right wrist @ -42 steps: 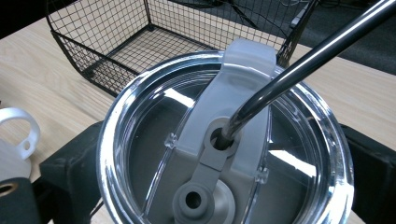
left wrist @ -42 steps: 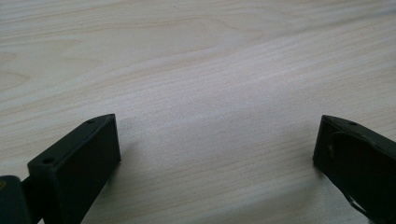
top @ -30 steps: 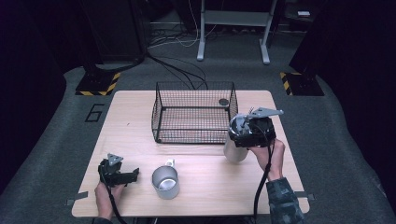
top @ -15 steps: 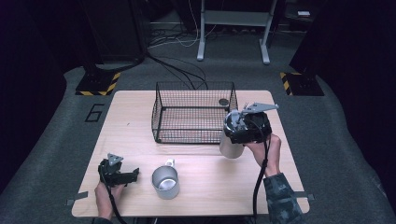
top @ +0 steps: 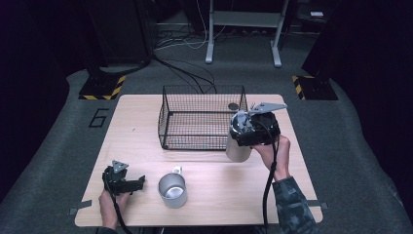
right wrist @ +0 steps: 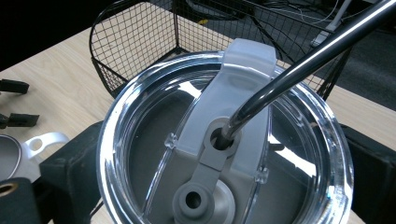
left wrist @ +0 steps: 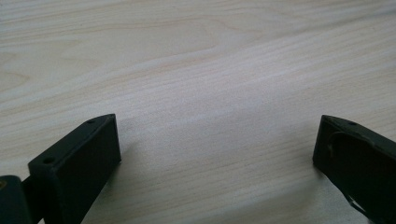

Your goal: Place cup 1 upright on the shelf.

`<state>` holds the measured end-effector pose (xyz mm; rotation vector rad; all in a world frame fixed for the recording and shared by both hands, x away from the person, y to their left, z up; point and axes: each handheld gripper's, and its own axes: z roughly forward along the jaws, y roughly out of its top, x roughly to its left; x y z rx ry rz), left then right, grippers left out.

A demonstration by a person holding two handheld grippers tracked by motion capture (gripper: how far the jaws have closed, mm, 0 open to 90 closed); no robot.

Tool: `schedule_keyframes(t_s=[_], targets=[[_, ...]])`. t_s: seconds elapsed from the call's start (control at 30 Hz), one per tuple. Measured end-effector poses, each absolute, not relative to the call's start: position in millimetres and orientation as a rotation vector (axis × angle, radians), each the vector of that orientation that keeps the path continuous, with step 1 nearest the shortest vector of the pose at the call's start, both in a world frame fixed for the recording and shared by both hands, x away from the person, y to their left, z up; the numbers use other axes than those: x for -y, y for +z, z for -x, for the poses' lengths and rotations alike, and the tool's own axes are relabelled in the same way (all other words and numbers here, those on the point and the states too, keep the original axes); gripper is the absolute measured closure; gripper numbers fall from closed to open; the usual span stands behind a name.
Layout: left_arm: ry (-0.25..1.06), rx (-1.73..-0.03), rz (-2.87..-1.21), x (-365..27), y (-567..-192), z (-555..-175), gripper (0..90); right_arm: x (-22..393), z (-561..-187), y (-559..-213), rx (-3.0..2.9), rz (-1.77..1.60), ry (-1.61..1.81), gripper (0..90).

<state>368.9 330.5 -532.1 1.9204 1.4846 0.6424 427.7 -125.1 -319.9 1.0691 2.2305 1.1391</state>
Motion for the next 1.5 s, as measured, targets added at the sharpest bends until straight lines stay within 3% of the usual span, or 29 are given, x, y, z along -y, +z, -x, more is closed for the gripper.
schedule_keyframes(t_s=[0.87,1.5], targets=[[0.638,-1.489,-1.914,-330,-532,-369,0.8,112,-442,-286,-2.234,-0.999,1.17,3.6],[0.638,-1.489,-1.916,-330,-532,-369,0.8,88,-476,-262,-2.224,-0.96,1.167,3.6]])
